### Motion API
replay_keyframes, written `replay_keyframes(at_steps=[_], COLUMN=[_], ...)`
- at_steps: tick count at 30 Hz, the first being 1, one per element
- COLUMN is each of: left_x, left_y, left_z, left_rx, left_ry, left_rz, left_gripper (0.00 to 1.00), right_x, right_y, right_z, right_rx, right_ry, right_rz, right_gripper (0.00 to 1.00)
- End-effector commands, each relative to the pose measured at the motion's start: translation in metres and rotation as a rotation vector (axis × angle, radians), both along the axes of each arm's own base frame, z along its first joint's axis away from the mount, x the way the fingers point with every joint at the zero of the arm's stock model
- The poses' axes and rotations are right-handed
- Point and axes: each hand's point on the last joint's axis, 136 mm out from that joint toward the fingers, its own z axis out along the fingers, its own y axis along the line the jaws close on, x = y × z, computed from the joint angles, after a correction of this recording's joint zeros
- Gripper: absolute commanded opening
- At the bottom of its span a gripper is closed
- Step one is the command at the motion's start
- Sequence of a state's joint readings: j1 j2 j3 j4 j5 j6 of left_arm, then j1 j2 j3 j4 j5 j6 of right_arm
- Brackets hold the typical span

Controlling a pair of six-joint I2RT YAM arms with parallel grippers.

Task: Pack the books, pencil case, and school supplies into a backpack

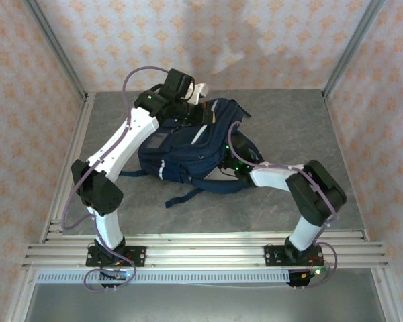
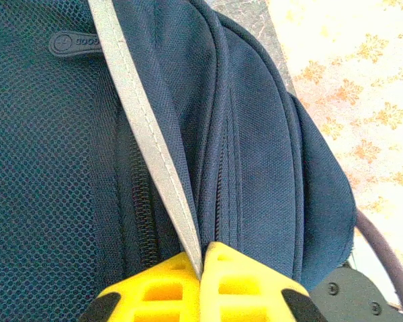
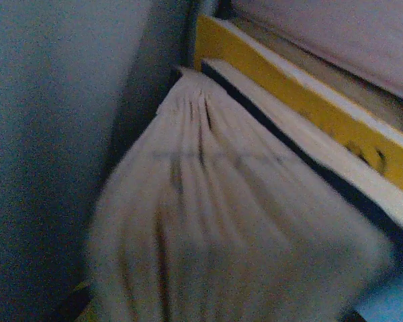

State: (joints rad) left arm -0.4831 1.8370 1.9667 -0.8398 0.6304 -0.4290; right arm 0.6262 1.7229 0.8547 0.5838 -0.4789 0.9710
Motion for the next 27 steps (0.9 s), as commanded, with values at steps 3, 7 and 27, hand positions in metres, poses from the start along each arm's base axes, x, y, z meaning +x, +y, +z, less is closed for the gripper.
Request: replay_keyframes(at_steps=[3, 7, 27], left_x=[-0.01, 0.004, 0.025], left_y=[-0.006, 0.016, 0.039], left_z=[0.081, 0.071, 0.02], left_rx=[-0.179, -0.189, -0.199], left_ry=[-0.188, -0.163, -0.062], left_rz=[-0.066, 0.007, 0.125], left_gripper=[0.0, 0.0, 0.0], right_x=[0.03, 0.024, -0.054], right_y=[0.015, 0.004, -0.185], right_z=[0.009, 0.019, 0.021], right_rx=[0.094, 0.076, -0.444], right_ry=[-0.016, -0.051, -0.02], right_rz=[-0.063, -0.057, -0.433], right_gripper=[0.48, 0.69, 0.66])
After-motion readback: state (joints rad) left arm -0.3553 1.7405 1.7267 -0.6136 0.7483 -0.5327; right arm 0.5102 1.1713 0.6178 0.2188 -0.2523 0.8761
